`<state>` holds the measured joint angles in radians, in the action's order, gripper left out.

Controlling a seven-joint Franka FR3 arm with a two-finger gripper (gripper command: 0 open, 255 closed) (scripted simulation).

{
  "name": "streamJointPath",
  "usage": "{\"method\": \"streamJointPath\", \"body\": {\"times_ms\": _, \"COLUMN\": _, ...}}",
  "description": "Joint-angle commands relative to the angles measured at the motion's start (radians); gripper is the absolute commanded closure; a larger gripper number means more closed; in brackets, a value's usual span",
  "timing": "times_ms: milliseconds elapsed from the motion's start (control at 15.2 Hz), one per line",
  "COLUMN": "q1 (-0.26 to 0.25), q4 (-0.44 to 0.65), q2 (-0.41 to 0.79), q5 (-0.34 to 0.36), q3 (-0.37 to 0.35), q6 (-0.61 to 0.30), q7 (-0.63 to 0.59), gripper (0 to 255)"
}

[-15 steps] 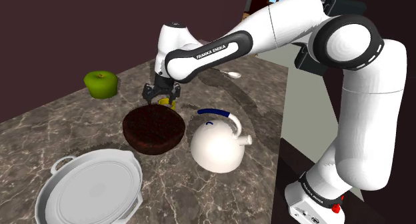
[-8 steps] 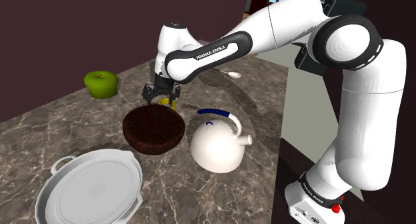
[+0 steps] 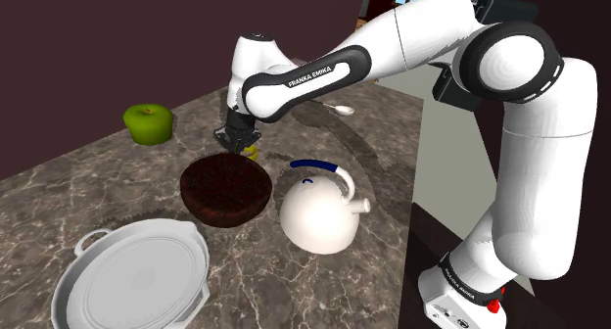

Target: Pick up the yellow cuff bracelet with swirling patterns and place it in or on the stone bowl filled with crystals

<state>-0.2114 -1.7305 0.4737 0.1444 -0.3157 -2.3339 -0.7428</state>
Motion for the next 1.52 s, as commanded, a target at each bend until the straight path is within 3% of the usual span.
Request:
{"method": "streamJointPath", "body": {"times_ms": 0, "q1": 0.000, "q4": -0.001, "q2": 0.002, "q5": 0.000, "q3": 0.000, "q6": 0.001, "q7": 0.000, "gripper": 255}}
{"method": "streamJointPath", "body": {"times_ms": 1452, "q1": 0.012, "q4": 0.136, "q2": -0.103, "q5": -0.045, "q3": -0.024, "q6": 0.238, "q7": 0.023, "gripper": 255}}
